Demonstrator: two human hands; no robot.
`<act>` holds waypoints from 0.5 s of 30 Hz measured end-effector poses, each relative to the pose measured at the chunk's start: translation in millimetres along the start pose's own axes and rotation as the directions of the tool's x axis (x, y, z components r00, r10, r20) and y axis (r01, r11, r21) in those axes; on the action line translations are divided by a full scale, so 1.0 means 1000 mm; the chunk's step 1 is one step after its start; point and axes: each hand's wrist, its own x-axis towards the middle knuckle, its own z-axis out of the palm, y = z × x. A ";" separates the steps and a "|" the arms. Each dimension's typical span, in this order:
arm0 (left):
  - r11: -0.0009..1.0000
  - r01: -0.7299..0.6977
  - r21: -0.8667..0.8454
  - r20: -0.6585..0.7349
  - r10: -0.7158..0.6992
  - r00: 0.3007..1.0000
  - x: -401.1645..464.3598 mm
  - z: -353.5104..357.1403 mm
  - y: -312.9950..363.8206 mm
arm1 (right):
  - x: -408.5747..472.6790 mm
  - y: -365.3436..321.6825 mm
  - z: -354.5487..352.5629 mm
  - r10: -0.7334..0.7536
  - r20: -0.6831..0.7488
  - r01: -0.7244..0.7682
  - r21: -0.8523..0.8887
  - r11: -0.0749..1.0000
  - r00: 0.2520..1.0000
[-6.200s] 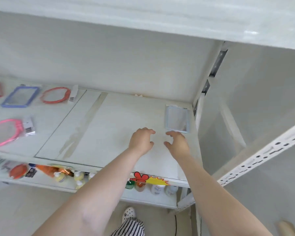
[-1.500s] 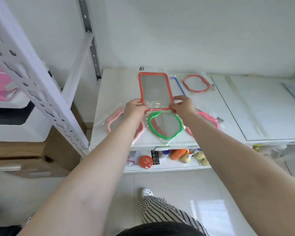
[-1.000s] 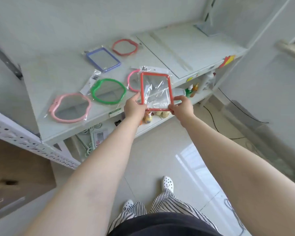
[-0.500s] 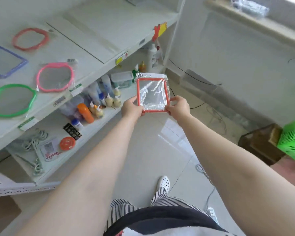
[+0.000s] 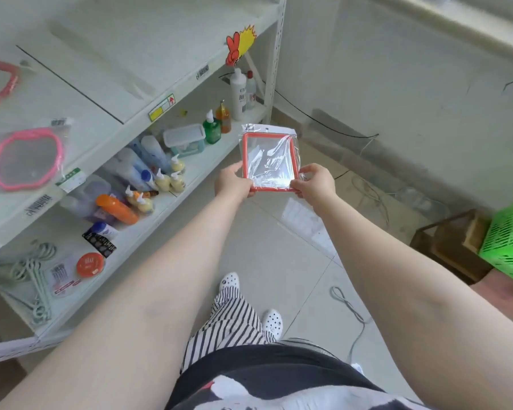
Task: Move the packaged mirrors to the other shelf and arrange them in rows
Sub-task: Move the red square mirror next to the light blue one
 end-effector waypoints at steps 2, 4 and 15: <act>1.000 0.002 0.017 0.008 -0.002 1.000 0.013 0.008 0.011 | 0.016 -0.006 -0.006 -0.004 -0.011 0.004 0.001 1.000 1.000; 0.999 -0.010 0.033 0.022 0.009 1.000 0.029 0.016 0.026 | 0.035 -0.014 -0.011 0.000 -0.028 0.000 -0.004 1.000 1.000; 0.995 -0.072 0.064 0.109 0.065 0.992 0.140 0.037 0.128 | 0.161 -0.090 -0.024 -0.028 -0.141 0.023 -0.038 0.999 0.990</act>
